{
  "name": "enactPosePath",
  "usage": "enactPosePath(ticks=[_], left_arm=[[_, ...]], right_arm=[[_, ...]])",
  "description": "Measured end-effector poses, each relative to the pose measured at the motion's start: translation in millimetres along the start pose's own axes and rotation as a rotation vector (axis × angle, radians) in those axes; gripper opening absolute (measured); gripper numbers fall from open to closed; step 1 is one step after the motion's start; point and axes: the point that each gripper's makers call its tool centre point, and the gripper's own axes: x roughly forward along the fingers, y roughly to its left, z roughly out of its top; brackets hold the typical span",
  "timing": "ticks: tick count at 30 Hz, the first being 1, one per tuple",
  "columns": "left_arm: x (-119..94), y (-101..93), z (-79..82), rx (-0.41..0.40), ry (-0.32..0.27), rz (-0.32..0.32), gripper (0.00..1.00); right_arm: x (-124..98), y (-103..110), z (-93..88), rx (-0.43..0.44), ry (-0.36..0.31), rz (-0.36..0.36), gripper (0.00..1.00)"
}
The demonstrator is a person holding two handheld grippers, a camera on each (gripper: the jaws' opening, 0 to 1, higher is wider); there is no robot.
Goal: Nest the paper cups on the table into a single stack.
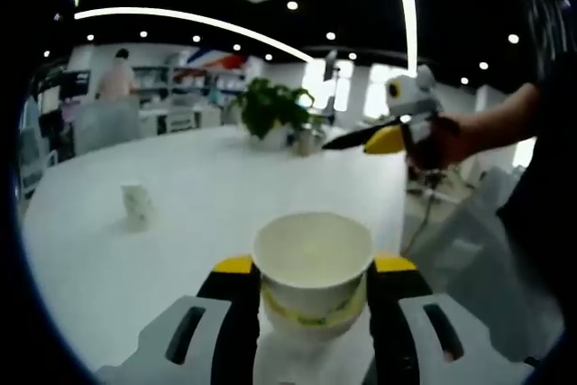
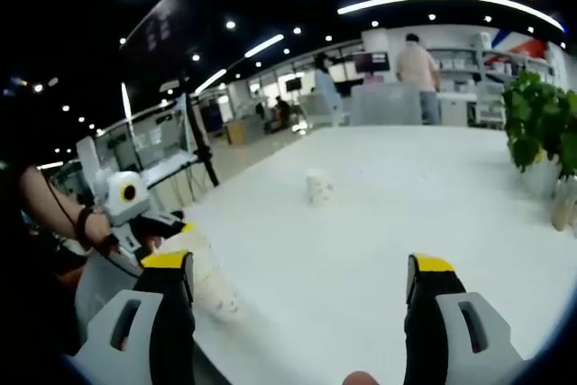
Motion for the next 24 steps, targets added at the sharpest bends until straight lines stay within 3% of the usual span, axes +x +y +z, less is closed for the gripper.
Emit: enactPosePath(ticks=[10, 24], left_arm=[[-4.1, -3.4, -2.3, 0.015, 0.02, 0.022, 0.57], [-6.9, 1.2, 1.8, -0.003, 0.01, 0.036, 0.57]], right_arm=[[0.0, 0.2, 1.3, 0.002, -0.004, 0.005, 0.97], [-0.6, 0.5, 0.6, 0.005, -0.006, 0.011, 0.97]])
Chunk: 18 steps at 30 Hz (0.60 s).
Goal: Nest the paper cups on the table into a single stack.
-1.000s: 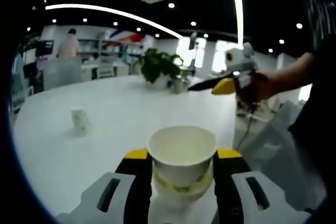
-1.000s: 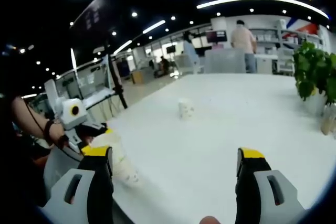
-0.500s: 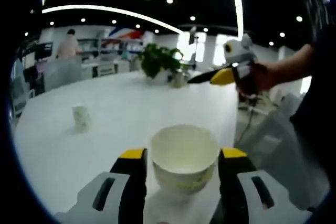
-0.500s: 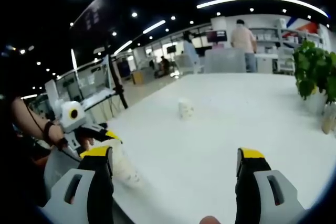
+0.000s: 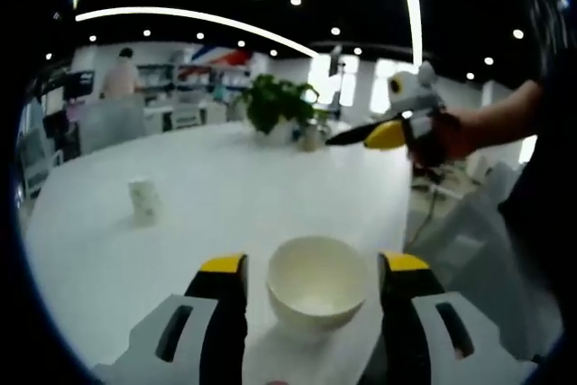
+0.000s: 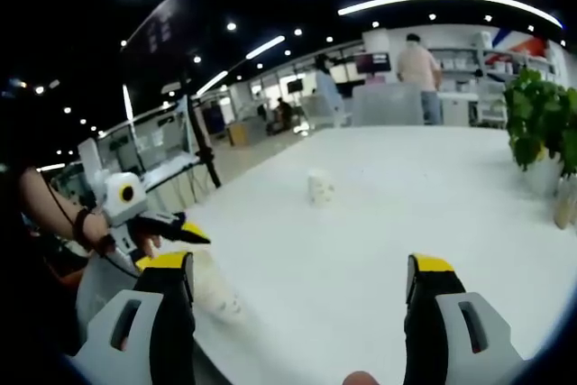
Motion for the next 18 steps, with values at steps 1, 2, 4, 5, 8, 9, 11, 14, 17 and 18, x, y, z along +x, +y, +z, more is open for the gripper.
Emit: enactPosePath(ticks=[1, 2, 4, 5, 8, 9, 11, 14, 17, 18], left_arm=[[0, 0.6, 1.1, -0.002, -0.004, 0.002, 0.57], [-1, 1.6, 2.9, -0.003, -0.009, 0.006, 0.57], [-2, 3.5, 4.1, -0.004, -0.013, 0.01, 0.57], [-3, 4.5, 4.5, -0.004, -0.015, 0.013, 0.57], [-6, 8.0, 7.6, -0.006, -0.023, 0.028, 0.58], [-6, 9.2, 8.7, -0.007, -0.027, 0.032, 0.59], [-9, 12.4, 10.8, -0.011, -0.033, 0.044, 0.6], [-13, 20.3, 13.0, -0.02, -0.042, 0.065, 0.6], [-19, 28.7, 19.2, -0.035, -0.066, 0.094, 0.63], [-20, 31.2, 20.4, -0.04, -0.074, 0.102, 0.64]], right_arm=[[0, -1, -0.2, 0.001, 0.0, -0.001, 0.97], [0, -1, -0.5, 0.001, 0.0, -0.002, 0.97], [-1, -1, -0.5, 0.002, 0.0, -0.003, 0.97], [-1, -1, -0.7, 0.001, -0.001, -0.002, 0.97], [0, -2, -1.2, 0.003, 0.0, -0.002, 0.96], [1, -1, -1.0, 0.004, -0.002, -0.001, 0.96], [1, -1, -0.2, 0.005, -0.004, 0.0, 0.96], [2, 1, -0.1, 0.004, -0.002, 0.004, 0.96], [3, 2, 0.4, 0.003, -0.003, 0.008, 0.96], [3, 3, 0.4, 0.001, -0.001, 0.008, 0.96]])
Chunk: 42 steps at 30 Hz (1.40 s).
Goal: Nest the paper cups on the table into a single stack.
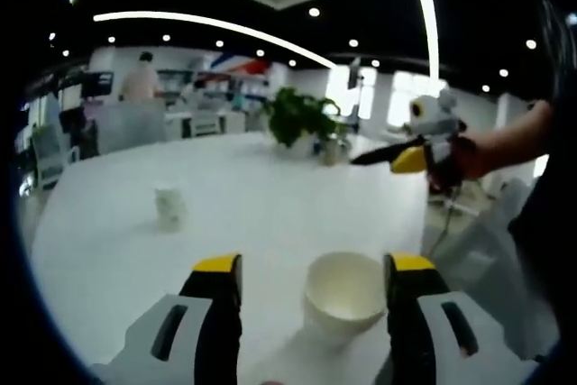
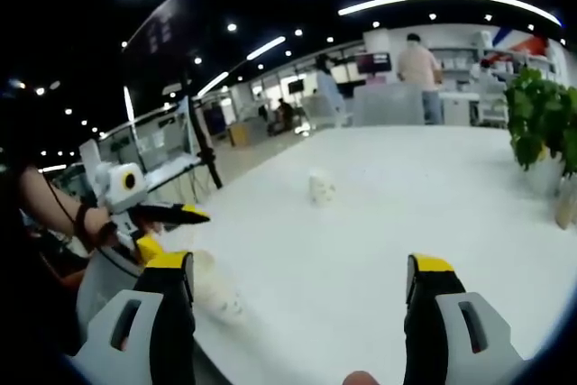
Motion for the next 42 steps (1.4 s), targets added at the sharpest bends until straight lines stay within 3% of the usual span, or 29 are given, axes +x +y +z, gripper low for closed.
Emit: enactPosePath(ticks=[10, 18, 29, 42], left_arm=[[-13, 27.8, 13.7, -0.039, -0.054, 0.085, 0.72], [-22, 39.9, 16.1, -0.041, -0.055, 0.129, 0.8], [-34, 59.0, 18.8, -0.052, -0.062, 0.197, 0.98], [-39, 65.1, 16.7, -0.054, -0.05, 0.21, 0.98]], right_arm=[[-2, -2, 2.0, -0.007, 0.0, -0.002, 0.96], [-3, -3, 3.5, -0.003, -0.002, -0.005, 0.96], [-1, -3, 1.9, -0.001, 0.001, -0.007, 0.97], [2, 0, 3.3, -0.013, 0.008, 0.0, 0.97]])
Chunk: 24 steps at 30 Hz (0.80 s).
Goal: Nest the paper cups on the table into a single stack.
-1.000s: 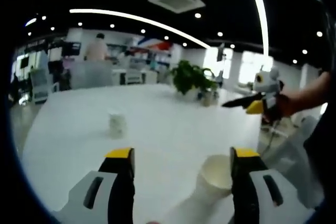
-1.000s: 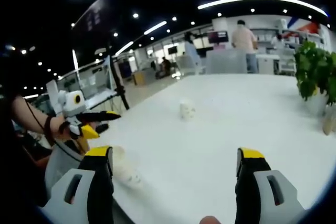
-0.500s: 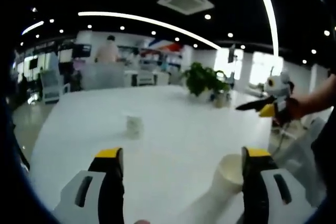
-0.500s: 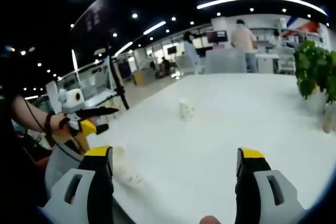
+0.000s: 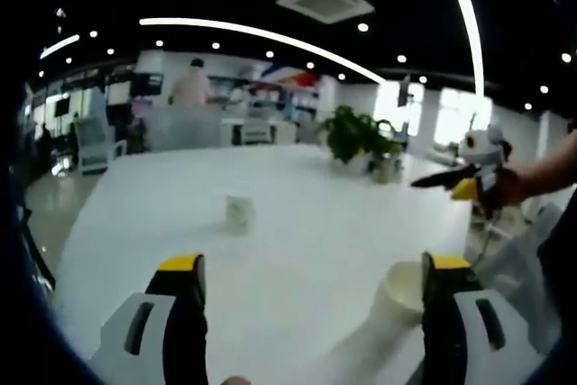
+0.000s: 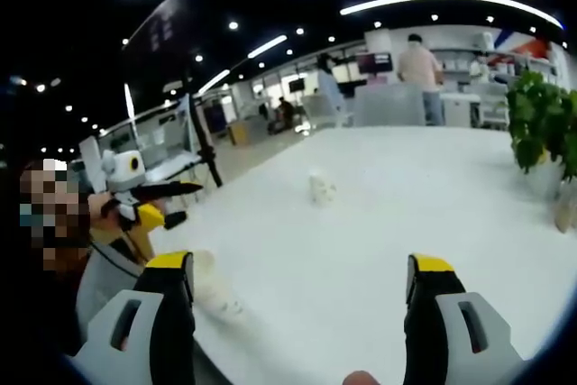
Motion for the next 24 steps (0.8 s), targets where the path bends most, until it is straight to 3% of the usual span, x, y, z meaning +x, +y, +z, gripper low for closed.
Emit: enactPosePath(ticks=[6, 12, 21, 24], left_arm=[[0, 2.5, 0.3, 0.008, 0.003, -0.002, 0.98], [0, 7.0, 0.0, 0.004, 0.007, 0.005, 0.98], [2, 14.8, -2.8, 0.007, 0.032, 0.008, 0.98], [3, 15.7, -4.7, 0.011, 0.046, 0.005, 0.98]], right_arm=[[7, -2, 4.6, -0.005, 0.013, 0.006, 0.97], [27, -6, 14.6, -0.08, 0.05, 0.029, 0.97], [75, -15, 16.1, -0.137, 0.105, 0.072, 0.95], [94, -19, 15.9, -0.199, 0.131, 0.071, 0.96]])
